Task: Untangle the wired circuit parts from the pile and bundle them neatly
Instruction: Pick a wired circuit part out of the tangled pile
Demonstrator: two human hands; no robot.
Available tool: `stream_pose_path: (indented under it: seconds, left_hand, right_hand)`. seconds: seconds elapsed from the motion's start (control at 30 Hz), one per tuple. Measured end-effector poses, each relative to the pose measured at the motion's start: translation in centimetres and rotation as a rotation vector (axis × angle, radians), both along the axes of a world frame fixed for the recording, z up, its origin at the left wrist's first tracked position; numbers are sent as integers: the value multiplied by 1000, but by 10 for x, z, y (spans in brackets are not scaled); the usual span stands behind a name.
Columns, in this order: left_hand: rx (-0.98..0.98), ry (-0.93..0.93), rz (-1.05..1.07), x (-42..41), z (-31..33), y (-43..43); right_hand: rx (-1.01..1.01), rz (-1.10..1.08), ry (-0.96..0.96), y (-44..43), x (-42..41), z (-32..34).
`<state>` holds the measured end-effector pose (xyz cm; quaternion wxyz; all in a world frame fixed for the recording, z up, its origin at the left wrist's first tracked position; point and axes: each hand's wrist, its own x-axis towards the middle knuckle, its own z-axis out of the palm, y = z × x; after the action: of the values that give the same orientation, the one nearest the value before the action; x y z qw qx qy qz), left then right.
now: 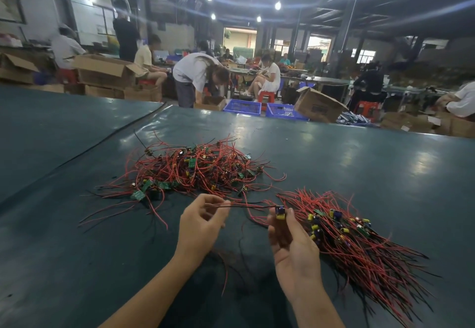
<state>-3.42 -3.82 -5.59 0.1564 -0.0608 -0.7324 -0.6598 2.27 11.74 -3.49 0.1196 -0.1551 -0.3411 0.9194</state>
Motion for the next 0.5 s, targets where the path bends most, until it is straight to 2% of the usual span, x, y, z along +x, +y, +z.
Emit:
stream_pose_path:
  seconds: [0.03, 0.07, 0.2, 0.23, 0.4, 0.5]
  left_hand:
    - [187, -132, -58, -1, 4, -1]
    - [277, -197, -114, -1, 7, -2]
    - [42, -62, -241, 6, 9, 2]
    - [57, -58, -264, 9, 8, 6]
    - [571, -216, -372, 16, 17, 17]
    - [760, -313, -382, 15, 21, 16]
  right_hand:
    - [-16, 20, -19, 1, 0, 0]
    - [-33, 39, -33, 1, 0, 0]
    - [-96, 84, -77, 1, 0, -1]
    - [-88, 84, -91, 0, 0, -1]
    - [-10, 99, -120, -2, 0, -2]
    - [79, 112, -118, -4, 0, -4]
